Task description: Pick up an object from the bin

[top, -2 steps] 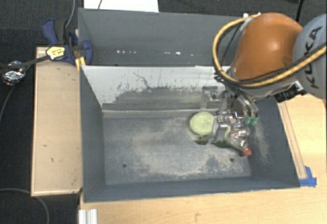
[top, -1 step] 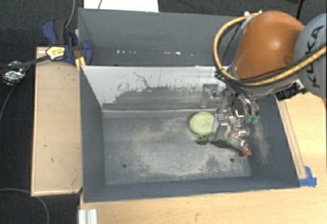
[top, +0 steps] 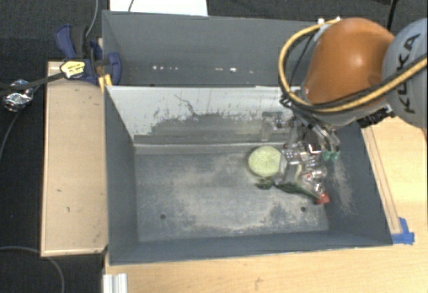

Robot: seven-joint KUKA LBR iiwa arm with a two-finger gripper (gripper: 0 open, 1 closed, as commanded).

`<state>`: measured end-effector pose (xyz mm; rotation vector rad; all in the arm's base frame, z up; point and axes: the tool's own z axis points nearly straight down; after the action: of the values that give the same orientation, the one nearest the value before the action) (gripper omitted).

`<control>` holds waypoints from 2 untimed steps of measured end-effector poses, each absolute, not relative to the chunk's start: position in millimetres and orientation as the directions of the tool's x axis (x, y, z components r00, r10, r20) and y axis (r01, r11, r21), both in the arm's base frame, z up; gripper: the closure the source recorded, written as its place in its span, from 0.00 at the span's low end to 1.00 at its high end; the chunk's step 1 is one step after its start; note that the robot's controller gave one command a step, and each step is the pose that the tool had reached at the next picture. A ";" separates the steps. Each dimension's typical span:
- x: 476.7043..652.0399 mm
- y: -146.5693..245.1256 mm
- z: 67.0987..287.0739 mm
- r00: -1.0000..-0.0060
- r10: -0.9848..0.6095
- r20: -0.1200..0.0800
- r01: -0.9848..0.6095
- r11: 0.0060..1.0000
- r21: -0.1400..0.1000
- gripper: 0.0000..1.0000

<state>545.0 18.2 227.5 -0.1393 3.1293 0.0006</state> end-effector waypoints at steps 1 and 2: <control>544.4 -2.2 203.7 -0.966 -0.260 0.000 -0.260 0.966 0.001 0.00; 540.3 -23.4 178.3 -0.991 -0.134 -0.008 -0.134 0.991 0.000 0.00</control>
Offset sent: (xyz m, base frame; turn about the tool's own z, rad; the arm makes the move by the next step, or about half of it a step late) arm -0.0158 -0.0715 -0.1000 0.3590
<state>540.3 -23.4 178.3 -0.2106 3.1267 0.0008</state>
